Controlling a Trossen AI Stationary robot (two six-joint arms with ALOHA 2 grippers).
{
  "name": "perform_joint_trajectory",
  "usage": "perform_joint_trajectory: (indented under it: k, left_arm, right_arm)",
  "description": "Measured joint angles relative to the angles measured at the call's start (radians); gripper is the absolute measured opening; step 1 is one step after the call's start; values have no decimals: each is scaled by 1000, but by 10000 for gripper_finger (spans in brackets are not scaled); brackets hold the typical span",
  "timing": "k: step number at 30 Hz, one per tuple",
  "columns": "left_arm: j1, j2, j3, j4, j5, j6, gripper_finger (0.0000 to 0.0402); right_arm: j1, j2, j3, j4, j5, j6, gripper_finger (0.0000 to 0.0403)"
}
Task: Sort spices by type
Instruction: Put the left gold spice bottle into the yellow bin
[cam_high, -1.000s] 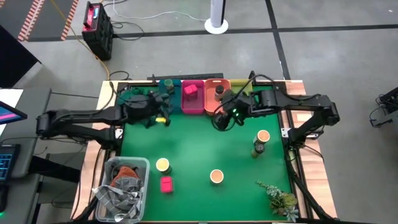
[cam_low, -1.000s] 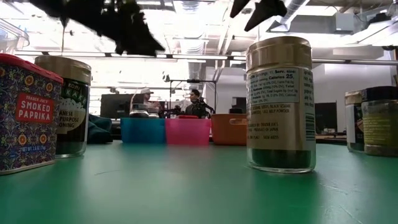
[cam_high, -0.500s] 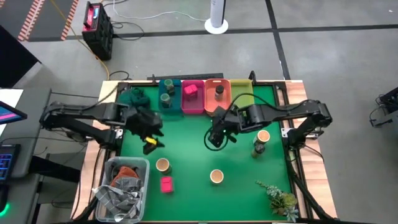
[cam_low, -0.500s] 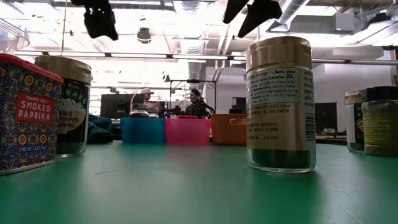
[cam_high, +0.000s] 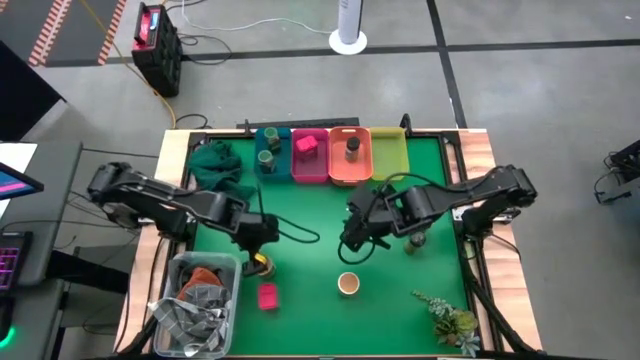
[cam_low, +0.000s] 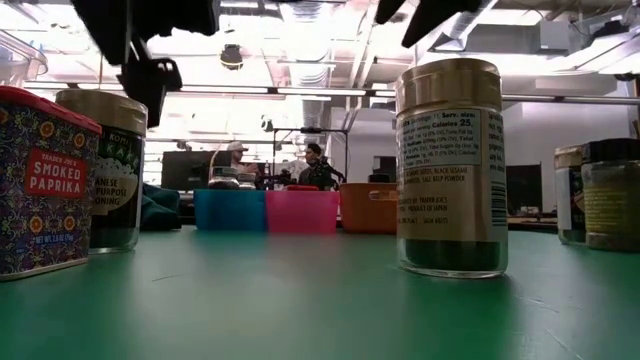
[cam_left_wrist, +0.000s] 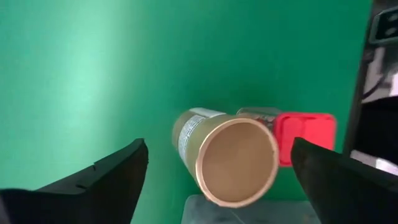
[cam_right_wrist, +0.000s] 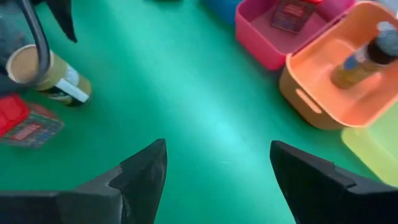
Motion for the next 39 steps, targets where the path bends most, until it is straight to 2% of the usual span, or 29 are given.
perform_joint_trajectory:
  k: [3,10,16,19,26,31,39]
  left_arm:
    - [-13,35,0,0,3,-5,386]
    - [-39,47,0,0,8,-35,387]
    - [-85,47,0,-1,-98,-1,387]
    - [-96,47,0,0,-120,12,387]
    - [-111,47,0,0,-118,34,387]
    - [-112,47,0,1,-68,38,387]
    - [-125,47,0,7,-79,82,387]
  right_arm:
    - [25,0,0,-40,37,36,310]
    - [48,0,0,-84,44,68,310]
    - [44,0,0,-82,44,68,310]
    - [44,0,0,-82,54,67,310]
    - [38,0,0,-81,68,67,310]
    - [37,0,0,-80,68,67,310]
    - [38,0,0,-73,68,67,310]
